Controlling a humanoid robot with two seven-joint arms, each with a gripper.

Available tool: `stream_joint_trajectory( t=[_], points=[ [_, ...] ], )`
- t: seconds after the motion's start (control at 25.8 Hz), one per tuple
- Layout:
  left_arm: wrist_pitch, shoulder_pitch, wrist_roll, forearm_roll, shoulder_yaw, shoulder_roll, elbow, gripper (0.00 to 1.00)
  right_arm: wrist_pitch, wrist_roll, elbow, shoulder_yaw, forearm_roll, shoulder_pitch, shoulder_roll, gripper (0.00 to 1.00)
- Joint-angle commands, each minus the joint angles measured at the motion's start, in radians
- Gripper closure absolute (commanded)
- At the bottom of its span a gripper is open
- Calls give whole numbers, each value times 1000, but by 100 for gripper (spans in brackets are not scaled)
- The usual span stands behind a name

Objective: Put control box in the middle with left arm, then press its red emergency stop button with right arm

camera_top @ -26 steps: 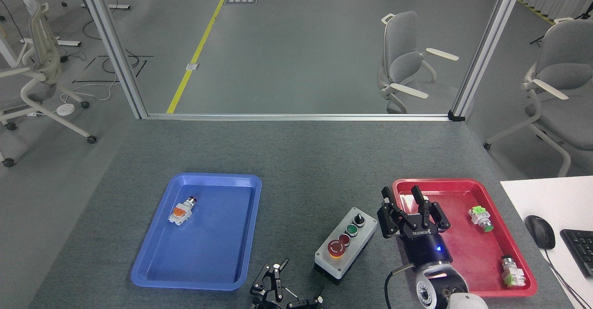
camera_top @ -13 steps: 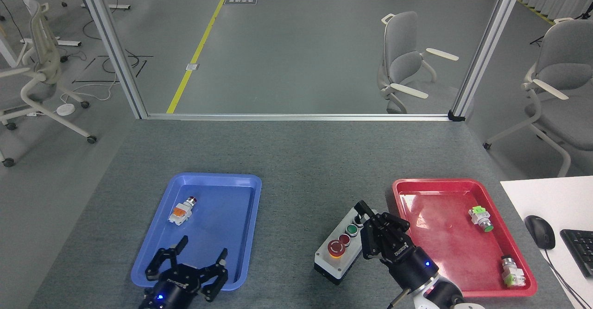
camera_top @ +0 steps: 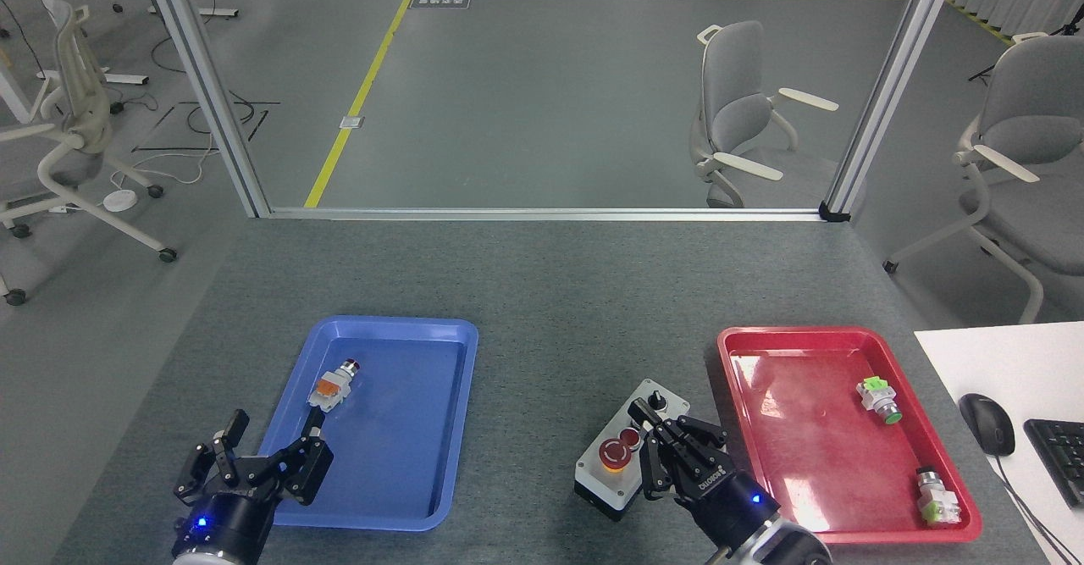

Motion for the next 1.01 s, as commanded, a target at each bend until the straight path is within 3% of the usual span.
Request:
stream_joint_trajectory(
  t=[0.0, 0.35, 0.97],
  points=[
    [35, -17, 1, 2, 3, -37, -3, 1, 4, 9, 11, 28, 3, 0, 0, 100],
    [106, -138, -10, 2, 4, -34, 28, 1, 4, 33, 41, 62, 3, -12, 3, 100],
    [115, -158, -6, -3, 49, -27, 55, 1, 7, 88, 108, 67, 1, -12, 8, 100]
  ],
)
